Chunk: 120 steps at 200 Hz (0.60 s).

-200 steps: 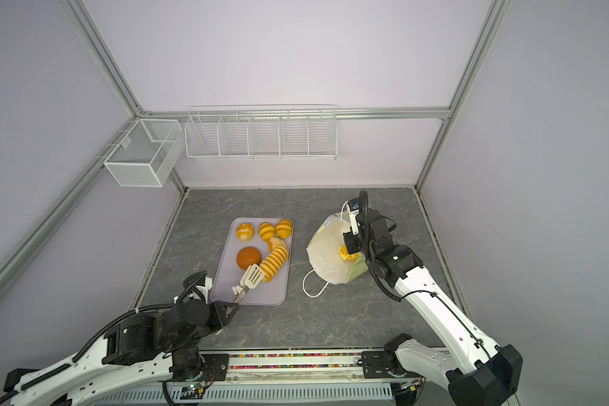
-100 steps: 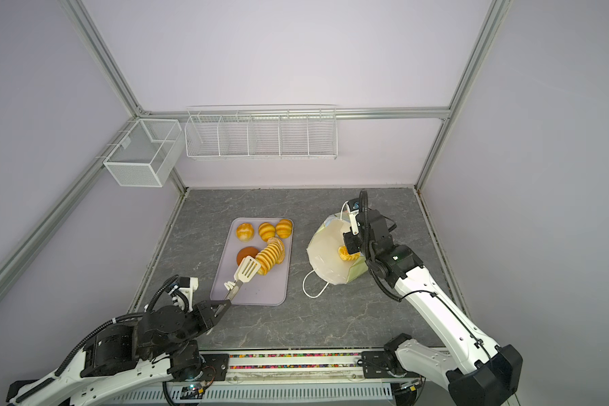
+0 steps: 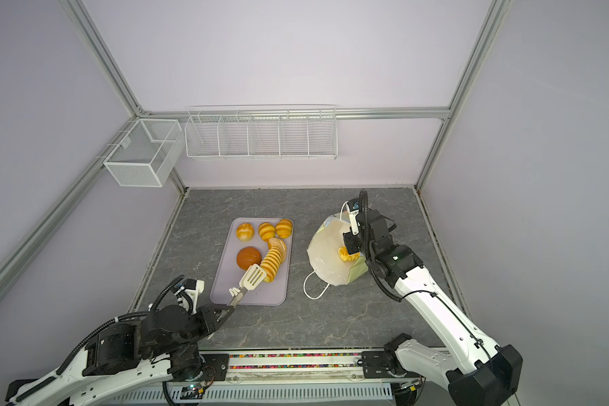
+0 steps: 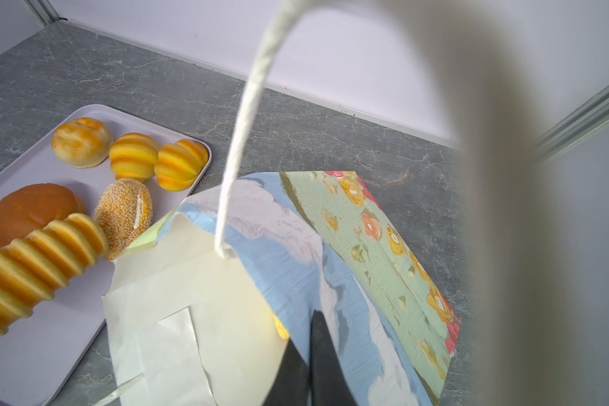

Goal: Take the fake bread out of the paper bag
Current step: 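Carry the spiral bread with the tongs over the tray and lower it, then open the tongs to release the spiral bread and draw them back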

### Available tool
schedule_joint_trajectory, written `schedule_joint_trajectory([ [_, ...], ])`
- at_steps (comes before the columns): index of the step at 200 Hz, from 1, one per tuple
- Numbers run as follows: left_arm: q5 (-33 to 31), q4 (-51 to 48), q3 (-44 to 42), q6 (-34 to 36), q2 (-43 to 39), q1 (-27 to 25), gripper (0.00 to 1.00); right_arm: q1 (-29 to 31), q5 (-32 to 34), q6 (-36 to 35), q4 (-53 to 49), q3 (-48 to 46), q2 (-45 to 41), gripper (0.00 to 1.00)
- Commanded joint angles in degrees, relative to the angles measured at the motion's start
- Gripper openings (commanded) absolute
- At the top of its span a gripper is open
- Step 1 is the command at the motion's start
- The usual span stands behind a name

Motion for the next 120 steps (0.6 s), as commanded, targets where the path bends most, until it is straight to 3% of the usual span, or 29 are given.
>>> schedule_joint_trajectory([
  [1,-1.6,-0.8,2.5,-0.3,-2.4,0.2,0.0,-0.2,-0.6,0.2,1.3,-0.6,-0.9,0.07],
  [58,-1.4,-2.4,3.0,-0.7,-4.2,0.2,0.0,-0.3,-0.8,0.3,1.3,-0.6,-0.7,0.07],
  [120,0.4,-6.3,-2.4,-7.3,-6.0,0.2,0.0,-0.2,-0.8,0.3,1.2,-0.6,-0.8,0.06],
])
